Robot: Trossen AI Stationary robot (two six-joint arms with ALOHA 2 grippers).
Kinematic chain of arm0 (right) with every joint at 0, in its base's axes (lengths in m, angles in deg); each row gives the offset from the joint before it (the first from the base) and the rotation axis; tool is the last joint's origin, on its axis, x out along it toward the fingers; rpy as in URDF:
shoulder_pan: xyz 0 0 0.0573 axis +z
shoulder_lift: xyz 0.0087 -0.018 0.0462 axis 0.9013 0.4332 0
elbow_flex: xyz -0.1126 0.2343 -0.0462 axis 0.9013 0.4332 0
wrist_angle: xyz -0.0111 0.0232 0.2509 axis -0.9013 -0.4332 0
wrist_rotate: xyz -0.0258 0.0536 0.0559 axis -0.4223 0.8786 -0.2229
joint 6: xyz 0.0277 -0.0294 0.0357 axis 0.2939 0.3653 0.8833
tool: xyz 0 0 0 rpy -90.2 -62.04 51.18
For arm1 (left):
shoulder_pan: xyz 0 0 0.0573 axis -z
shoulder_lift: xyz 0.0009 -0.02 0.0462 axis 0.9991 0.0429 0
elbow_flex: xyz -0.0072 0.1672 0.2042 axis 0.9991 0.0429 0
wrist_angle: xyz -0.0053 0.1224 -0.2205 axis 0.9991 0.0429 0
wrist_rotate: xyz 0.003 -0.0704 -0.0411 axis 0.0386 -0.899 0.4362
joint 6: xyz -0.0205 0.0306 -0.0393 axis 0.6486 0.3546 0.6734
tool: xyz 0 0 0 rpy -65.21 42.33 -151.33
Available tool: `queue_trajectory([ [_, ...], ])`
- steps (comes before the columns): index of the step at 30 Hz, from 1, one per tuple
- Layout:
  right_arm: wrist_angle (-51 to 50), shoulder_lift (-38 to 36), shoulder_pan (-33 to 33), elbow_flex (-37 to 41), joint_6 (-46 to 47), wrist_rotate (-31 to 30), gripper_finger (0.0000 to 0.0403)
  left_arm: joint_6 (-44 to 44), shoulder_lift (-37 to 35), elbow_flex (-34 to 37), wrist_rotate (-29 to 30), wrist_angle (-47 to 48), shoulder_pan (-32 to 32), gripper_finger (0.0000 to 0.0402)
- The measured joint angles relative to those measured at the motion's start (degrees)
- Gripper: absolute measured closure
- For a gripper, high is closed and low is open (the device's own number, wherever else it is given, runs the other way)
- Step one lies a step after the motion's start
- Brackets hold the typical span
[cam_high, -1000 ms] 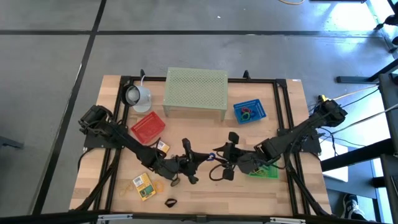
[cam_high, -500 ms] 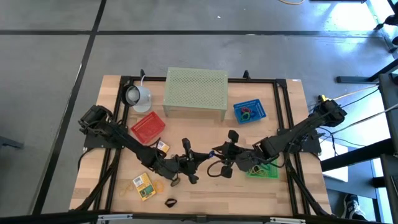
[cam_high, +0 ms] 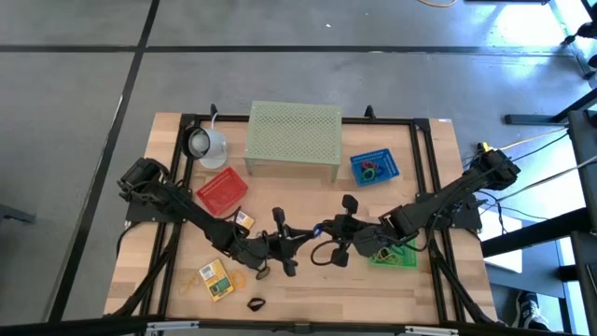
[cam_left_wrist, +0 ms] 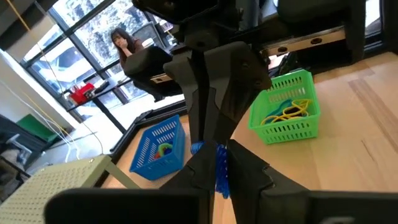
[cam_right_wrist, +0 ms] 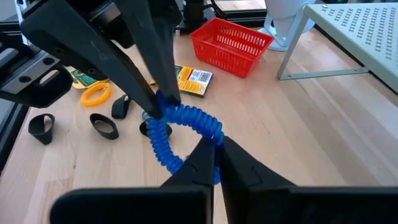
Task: Pick & Place Office Desk Supplies
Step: Put the blue spring keychain into the blue bin
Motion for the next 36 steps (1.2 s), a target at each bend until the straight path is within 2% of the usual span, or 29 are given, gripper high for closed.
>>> queue_trajectory([
  [7,-0.07,0.02,0.00,0.00,-0.61,0.00,0.0398,3.37,0.02,0.00,1.36,-0.04,0.00,0.0316],
  [15,-5.69,0.02,-0.13,0.00,-0.56,-5.30,0.0399,3.66,0.02,0.00,9.84,-0.04,0.04,0.0258],
  [22,-19.62,-0.83,-4.90,0.00,4.87,-5.82,0.0396,4.01,0.02,0.00,10.60,-0.04,0.13,0.0253],
  [30,-38.94,-4.13,-12.81,0.35,13.76,-2.54,0.0394,5.05,0.02,0.00,10.58,0.00,0.48,0.0254],
  [33,-42.78,-6.88,-14.05,2.58,15.24,-1.48,0.0394,5.05,0.02,0.00,10.60,0.00,1.10,0.0253],
  [36,-42.37,-11.71,-15.58,6.70,15.65,-1.47,0.0394,5.03,0.02,0.00,10.61,0.01,1.65,0.0255],
])
